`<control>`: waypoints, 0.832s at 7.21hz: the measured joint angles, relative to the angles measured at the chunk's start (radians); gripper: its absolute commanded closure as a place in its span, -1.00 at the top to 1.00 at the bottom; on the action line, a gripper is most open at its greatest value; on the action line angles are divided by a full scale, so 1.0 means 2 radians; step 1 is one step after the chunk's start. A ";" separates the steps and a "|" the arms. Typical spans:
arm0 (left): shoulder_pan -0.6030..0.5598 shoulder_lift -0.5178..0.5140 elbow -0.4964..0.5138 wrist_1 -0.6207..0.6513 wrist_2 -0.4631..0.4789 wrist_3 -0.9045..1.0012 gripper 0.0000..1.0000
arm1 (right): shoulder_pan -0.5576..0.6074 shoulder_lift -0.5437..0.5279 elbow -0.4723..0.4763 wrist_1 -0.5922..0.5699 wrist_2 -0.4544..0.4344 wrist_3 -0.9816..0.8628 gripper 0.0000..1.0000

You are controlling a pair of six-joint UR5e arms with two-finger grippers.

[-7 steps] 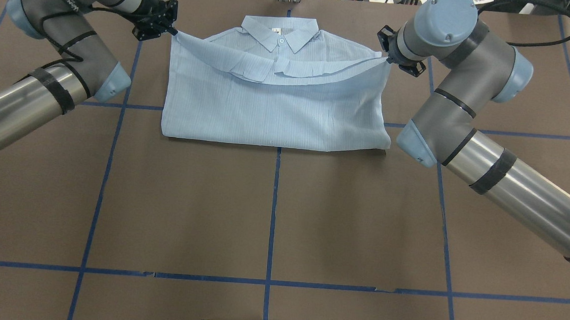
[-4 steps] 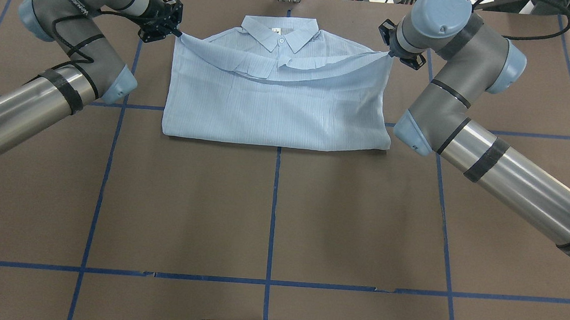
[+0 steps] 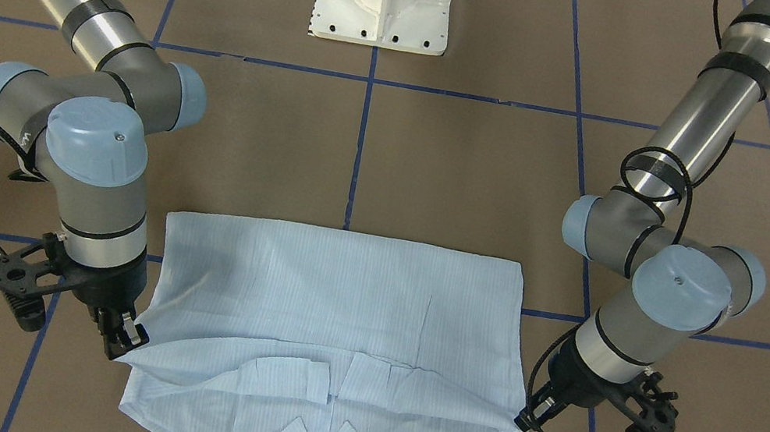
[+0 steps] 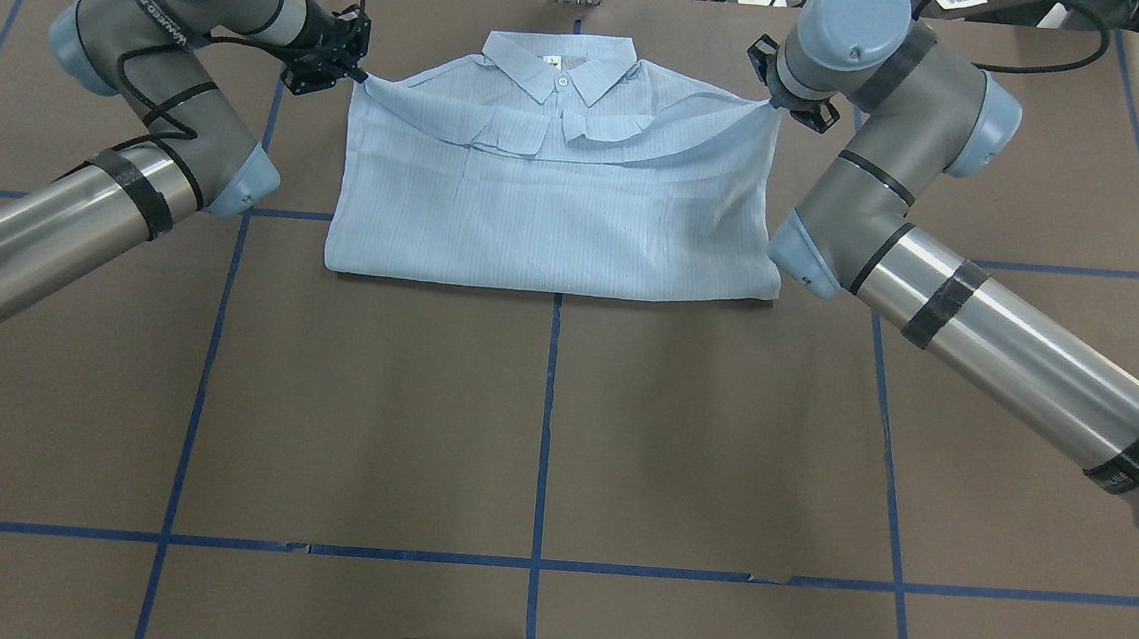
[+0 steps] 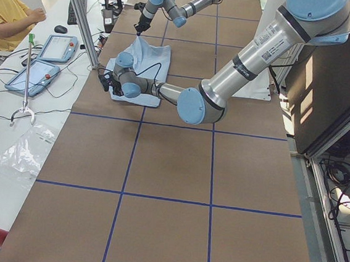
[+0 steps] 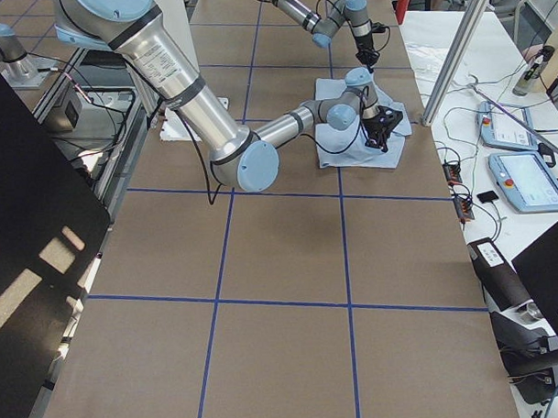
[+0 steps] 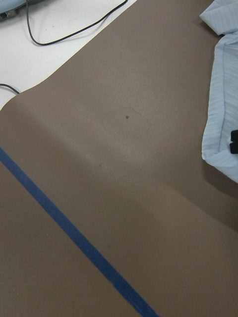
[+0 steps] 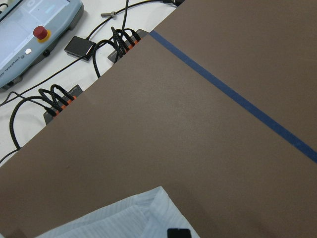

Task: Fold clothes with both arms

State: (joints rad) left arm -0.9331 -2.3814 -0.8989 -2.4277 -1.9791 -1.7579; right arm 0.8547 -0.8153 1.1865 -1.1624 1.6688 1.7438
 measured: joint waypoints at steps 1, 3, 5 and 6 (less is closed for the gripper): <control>0.001 0.000 0.001 -0.002 0.000 0.000 -0.48 | -0.001 0.002 -0.016 0.014 -0.003 0.000 -1.00; 0.001 0.001 0.001 -0.006 0.000 0.000 -0.36 | -0.004 0.002 -0.026 0.024 -0.004 -0.001 -0.36; 0.000 0.002 0.002 -0.012 0.000 0.000 -0.36 | -0.007 -0.001 -0.026 0.030 -0.004 -0.001 0.22; -0.001 0.002 0.001 -0.015 0.000 0.000 -0.36 | -0.007 -0.004 -0.019 0.031 -0.004 -0.001 0.29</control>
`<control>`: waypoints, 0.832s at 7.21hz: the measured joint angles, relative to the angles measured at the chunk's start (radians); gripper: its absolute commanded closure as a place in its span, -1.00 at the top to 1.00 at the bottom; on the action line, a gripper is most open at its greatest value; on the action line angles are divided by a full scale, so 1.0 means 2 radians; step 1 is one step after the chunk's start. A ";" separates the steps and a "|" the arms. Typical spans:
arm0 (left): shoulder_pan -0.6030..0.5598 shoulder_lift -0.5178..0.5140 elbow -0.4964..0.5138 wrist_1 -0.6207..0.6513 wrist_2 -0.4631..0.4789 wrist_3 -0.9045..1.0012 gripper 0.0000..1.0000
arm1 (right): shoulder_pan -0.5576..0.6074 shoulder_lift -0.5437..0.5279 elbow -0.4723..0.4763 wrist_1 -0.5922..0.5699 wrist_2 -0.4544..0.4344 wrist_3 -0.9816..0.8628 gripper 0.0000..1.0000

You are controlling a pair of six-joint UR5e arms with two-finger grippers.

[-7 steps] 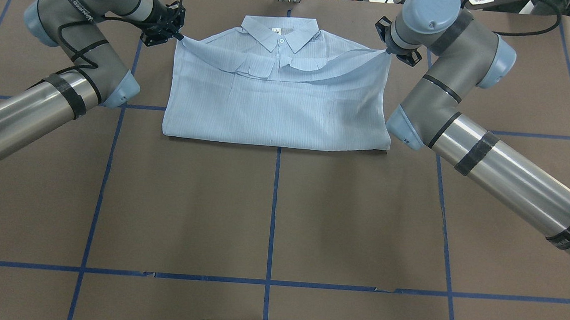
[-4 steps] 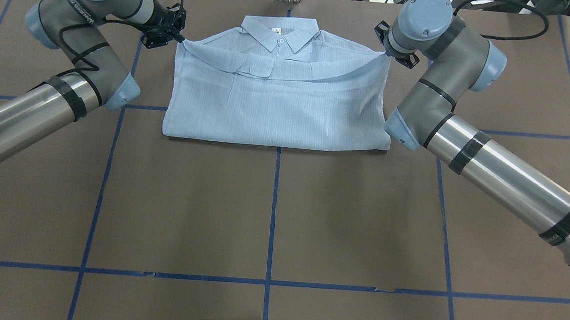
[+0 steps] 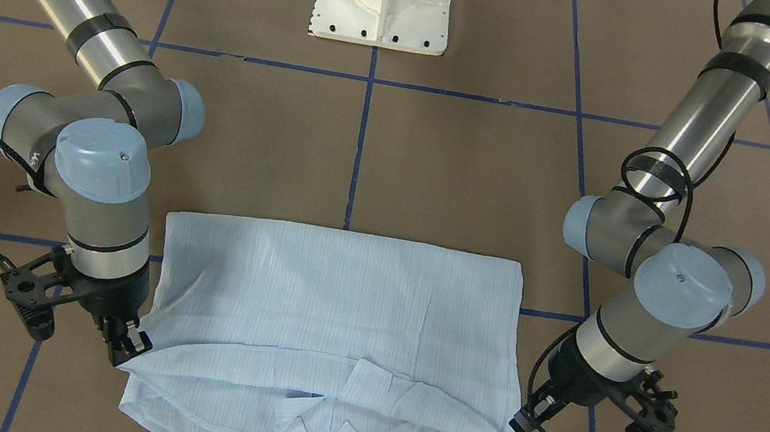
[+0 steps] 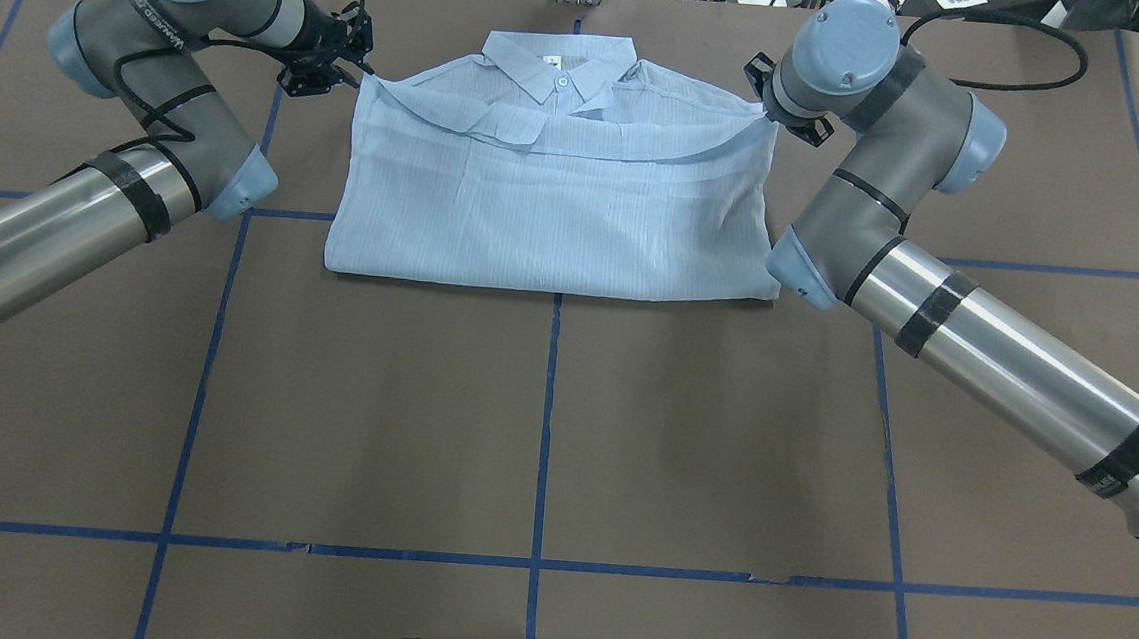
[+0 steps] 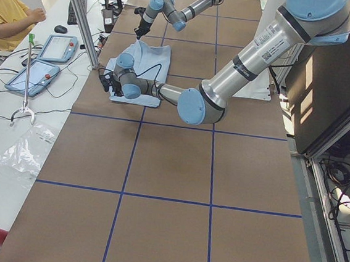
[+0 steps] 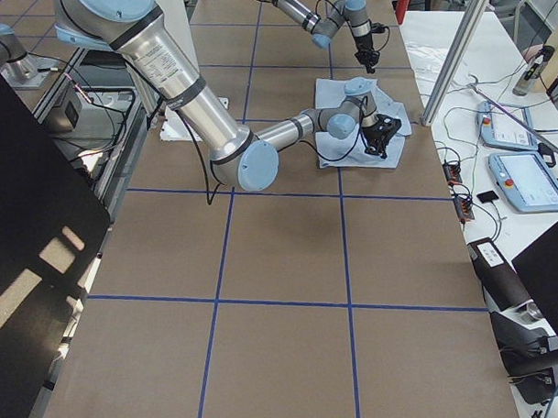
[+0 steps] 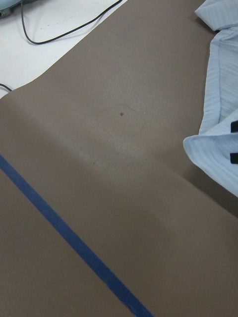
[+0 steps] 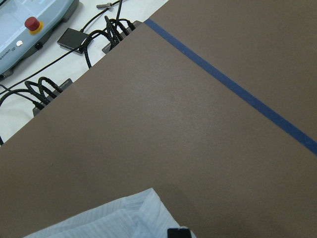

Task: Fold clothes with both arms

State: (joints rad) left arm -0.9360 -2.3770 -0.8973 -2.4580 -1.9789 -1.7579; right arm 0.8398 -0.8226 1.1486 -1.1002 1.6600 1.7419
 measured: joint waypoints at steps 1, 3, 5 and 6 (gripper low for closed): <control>-0.003 0.000 -0.001 -0.004 0.000 0.000 -0.36 | 0.000 -0.008 0.014 0.001 0.001 0.000 0.33; -0.008 0.005 -0.008 -0.011 0.000 -0.001 -0.35 | 0.000 -0.019 0.033 0.001 0.004 0.002 0.37; -0.009 0.015 -0.022 -0.015 0.000 -0.001 -0.33 | -0.008 -0.045 0.065 0.002 0.011 0.005 0.49; -0.009 0.022 -0.031 -0.017 0.000 -0.001 -0.33 | -0.021 -0.082 0.111 0.002 0.019 0.007 0.51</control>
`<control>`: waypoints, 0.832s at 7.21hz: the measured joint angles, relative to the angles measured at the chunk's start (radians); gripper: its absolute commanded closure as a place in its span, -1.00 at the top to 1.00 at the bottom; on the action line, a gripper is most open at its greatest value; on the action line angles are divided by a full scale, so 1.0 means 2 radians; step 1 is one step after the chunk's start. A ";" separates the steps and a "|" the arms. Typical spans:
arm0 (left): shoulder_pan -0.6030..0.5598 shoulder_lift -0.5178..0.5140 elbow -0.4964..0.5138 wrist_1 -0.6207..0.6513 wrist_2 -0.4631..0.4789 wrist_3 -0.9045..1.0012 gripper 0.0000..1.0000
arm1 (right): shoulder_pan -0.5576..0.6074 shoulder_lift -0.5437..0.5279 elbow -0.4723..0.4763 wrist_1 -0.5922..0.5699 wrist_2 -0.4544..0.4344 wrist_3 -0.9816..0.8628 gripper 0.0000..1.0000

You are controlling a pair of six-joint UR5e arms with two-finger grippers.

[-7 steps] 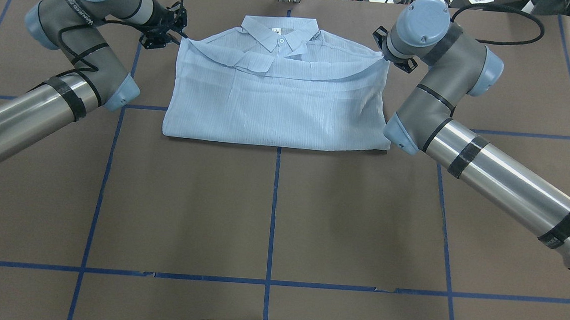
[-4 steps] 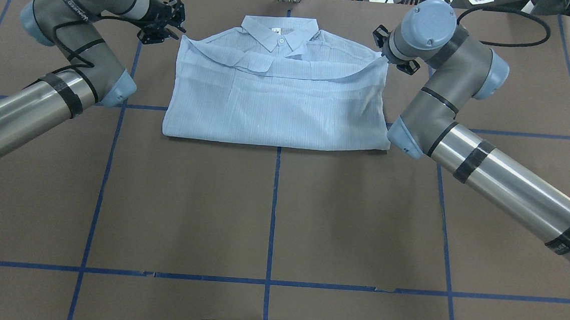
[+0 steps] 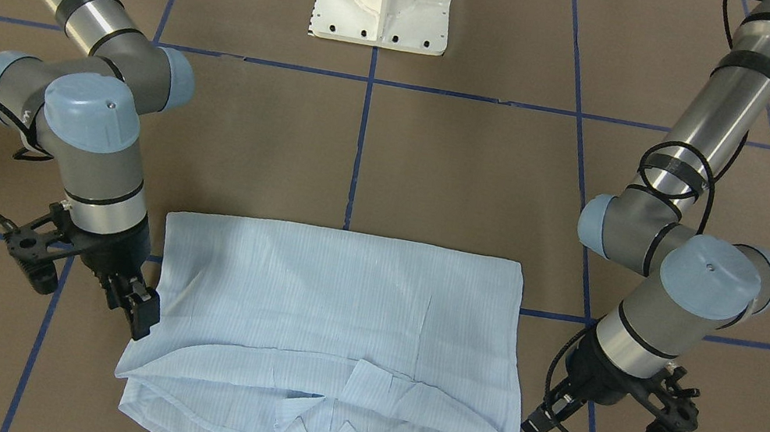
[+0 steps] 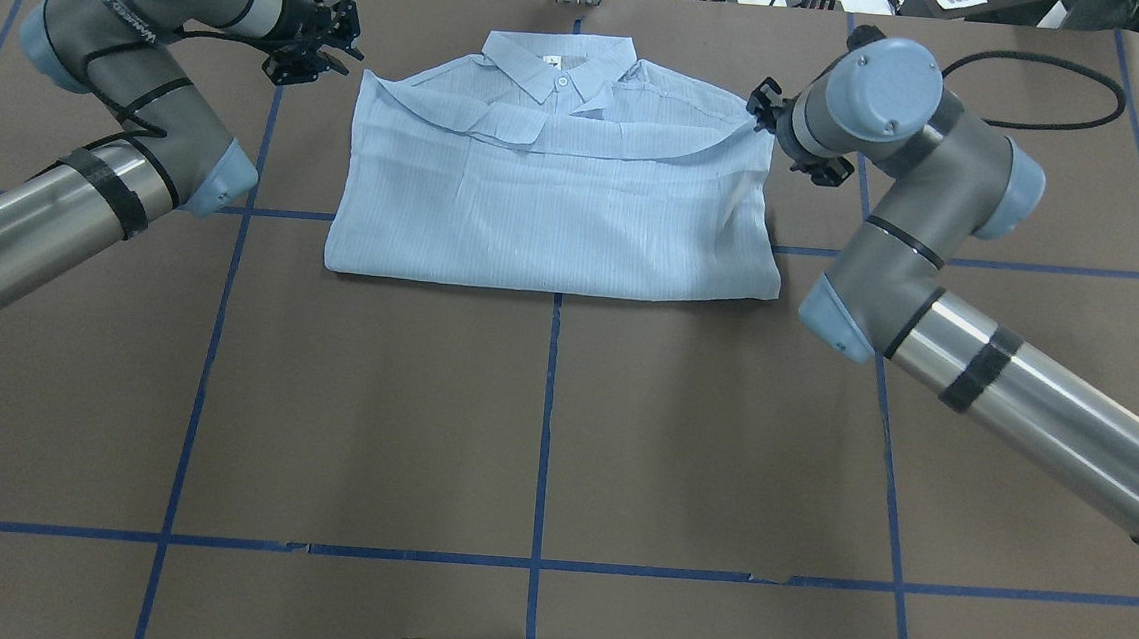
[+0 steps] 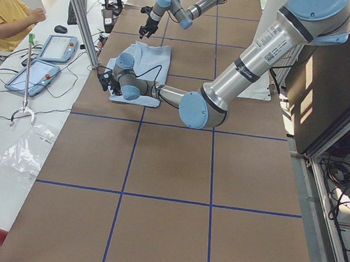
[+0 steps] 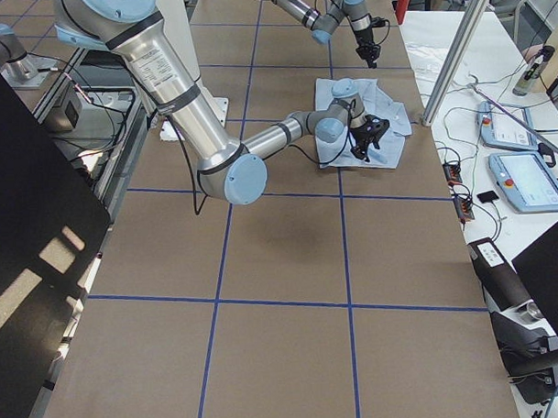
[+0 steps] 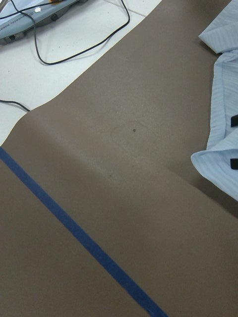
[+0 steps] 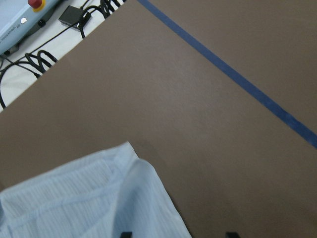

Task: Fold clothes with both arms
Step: 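Release the hem and move the right gripper down to the folded side edge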

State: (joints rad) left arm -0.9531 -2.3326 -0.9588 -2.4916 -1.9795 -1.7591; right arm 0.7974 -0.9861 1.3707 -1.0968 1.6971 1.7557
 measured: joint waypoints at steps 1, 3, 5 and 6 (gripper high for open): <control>0.000 0.007 -0.009 -0.001 0.000 0.000 -0.33 | -0.017 -0.039 0.047 0.000 0.005 0.003 0.52; 0.000 0.013 -0.016 -0.002 0.000 0.001 -0.33 | -0.054 -0.100 0.118 0.002 0.005 0.024 0.51; 0.000 0.015 -0.018 -0.003 0.000 0.003 -0.33 | -0.080 -0.122 0.136 0.021 -0.008 0.055 0.44; 0.000 0.020 -0.020 -0.004 0.000 0.008 -0.33 | -0.089 -0.124 0.135 0.031 -0.017 0.061 0.37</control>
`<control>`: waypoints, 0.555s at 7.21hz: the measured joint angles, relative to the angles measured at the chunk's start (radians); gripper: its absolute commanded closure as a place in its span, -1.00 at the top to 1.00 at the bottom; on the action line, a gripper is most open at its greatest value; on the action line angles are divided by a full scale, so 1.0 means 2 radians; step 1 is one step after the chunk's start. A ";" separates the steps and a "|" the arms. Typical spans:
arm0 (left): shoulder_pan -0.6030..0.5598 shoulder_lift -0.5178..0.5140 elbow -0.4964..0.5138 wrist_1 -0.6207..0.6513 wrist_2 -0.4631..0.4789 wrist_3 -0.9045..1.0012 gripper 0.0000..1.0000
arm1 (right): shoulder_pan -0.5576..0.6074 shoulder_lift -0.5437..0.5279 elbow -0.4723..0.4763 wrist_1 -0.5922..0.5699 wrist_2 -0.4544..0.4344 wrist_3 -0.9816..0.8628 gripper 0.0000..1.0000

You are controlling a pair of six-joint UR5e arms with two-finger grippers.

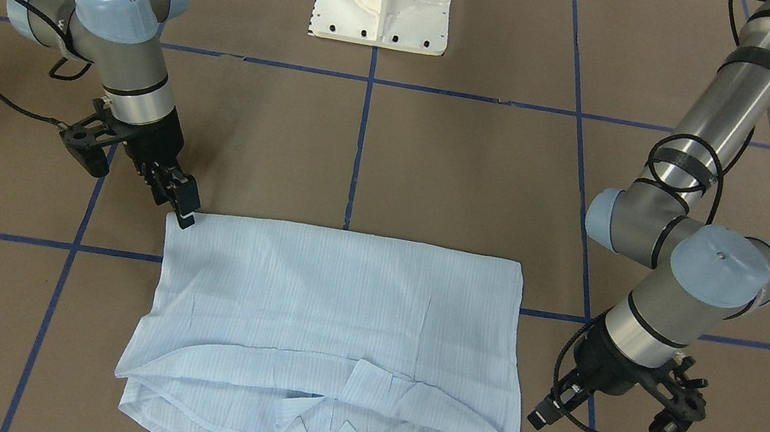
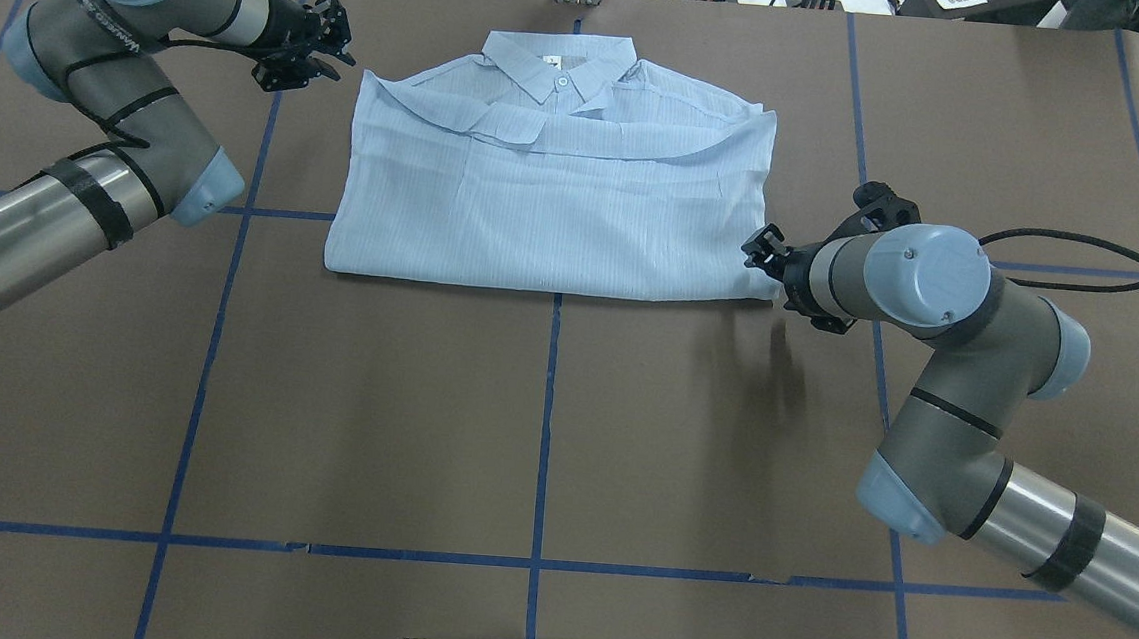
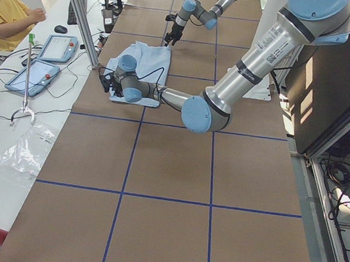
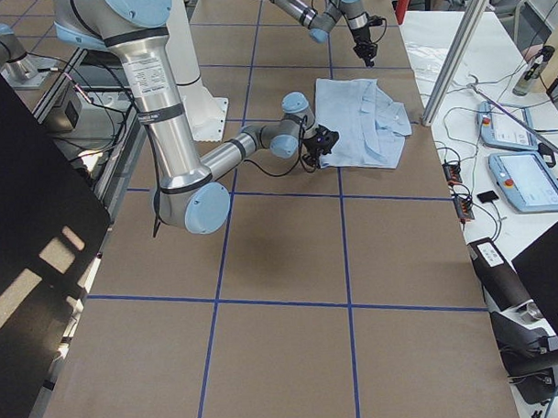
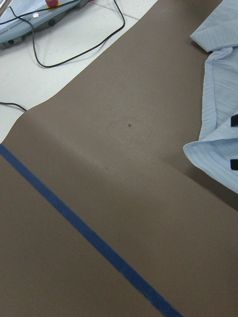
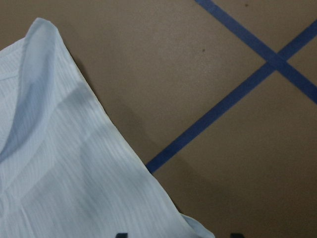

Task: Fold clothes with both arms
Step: 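Release the hem and move the right gripper down to the folded side edge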

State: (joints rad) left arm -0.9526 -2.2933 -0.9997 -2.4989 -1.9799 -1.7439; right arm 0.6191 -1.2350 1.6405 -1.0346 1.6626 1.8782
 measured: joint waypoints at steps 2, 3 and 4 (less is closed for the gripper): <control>0.000 0.011 -0.008 -0.002 0.000 0.016 -0.34 | -0.010 0.002 -0.005 0.006 -0.013 0.002 0.06; 0.000 0.012 -0.009 -0.002 0.000 0.019 -0.34 | -0.011 0.004 -0.008 0.006 -0.016 0.003 -0.45; 0.000 0.013 -0.010 -0.002 0.000 0.020 -0.34 | -0.011 0.005 -0.012 0.006 -0.017 0.003 -0.99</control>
State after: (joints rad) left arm -0.9526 -2.2674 -1.0201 -2.5034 -1.9799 -1.7041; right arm 0.5962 -1.2242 1.6169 -1.0221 1.6294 1.8837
